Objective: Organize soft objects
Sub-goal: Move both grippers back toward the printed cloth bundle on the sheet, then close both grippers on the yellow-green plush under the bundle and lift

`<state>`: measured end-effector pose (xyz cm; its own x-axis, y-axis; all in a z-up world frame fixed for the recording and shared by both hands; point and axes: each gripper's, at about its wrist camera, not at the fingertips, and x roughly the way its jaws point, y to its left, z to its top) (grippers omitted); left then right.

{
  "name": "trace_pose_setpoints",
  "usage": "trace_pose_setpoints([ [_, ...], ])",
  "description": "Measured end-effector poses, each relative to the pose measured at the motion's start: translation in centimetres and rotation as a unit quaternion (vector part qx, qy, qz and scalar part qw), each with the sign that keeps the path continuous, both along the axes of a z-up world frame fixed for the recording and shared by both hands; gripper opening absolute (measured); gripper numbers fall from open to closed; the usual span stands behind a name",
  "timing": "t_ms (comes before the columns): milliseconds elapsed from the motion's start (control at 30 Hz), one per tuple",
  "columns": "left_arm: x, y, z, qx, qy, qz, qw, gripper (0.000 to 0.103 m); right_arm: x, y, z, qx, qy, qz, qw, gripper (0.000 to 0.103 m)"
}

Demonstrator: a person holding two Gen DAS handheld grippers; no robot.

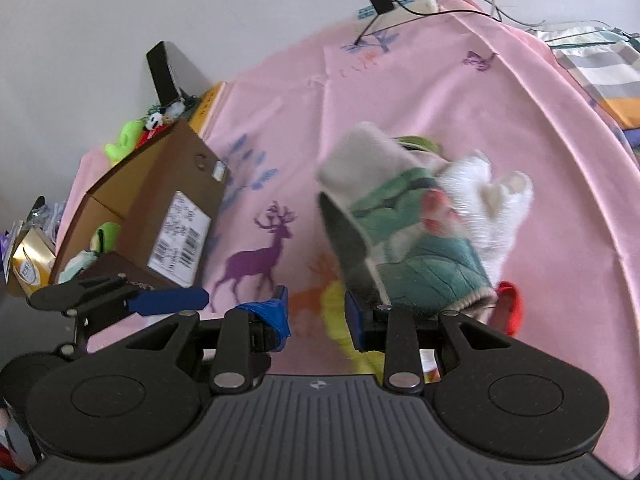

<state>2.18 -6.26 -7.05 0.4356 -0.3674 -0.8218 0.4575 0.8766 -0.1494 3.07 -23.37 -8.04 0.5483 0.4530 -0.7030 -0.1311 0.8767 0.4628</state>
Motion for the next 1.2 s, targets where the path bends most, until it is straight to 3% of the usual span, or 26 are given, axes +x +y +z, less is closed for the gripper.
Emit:
trace_pose_setpoints([
  [100, 0.1, -1.3, -0.9, -0.004, 0.019, -0.013, 0.9997, 0.072, 0.6, -2.0, -0.7, -0.008, 0.007, -0.026, 1.0, 0.013],
  [233, 0.5, -2.7, -1.7, -0.019, 0.034, -0.028, 0.9989, 0.072, 1.6, -4.9, -1.6, 0.05, 0.033, -0.048, 0.997, 0.01],
  [300, 0.9, -3.2, -2.2, -0.03, 0.044, -0.03, 0.9981, 0.072, 1.8, -5.5, -1.7, 0.054, 0.029, -0.054, 0.997, 0.01],
  [533, 2.8, -3.8, -4.0, -0.057, 0.084, -0.005, 0.9948, 0.072, 1.4, -6.3, -1.0, 0.105, 0.03, -0.007, 0.994, 0.013],
  [700, 3.4, -4.2, -4.6, -0.047, 0.079, 0.007, 0.9957, 0.067, 1.2, -5.9, -1.3, 0.132, 0.043, 0.027, 0.99, 0.014],
  [867, 3.4, -4.8, -4.7, -0.044, 0.062, 0.003, 0.9971, 0.055, 1.6, -5.0, -3.1, 0.105, 0.076, 0.0, 0.992, 0.014],
  [967, 3.2, -4.8, -4.7, -0.035, 0.053, -0.001, 0.998, 0.046, 2.1, -4.7, -4.1, 0.138, 0.097, -0.012, 0.986, 0.015],
  [1200, 2.0, -2.1, -3.3, -0.041, 0.038, 0.01, 0.9984, 0.045, 1.8, -2.9, -2.9, 0.136, 0.08, 0.028, 0.987, 0.013],
])
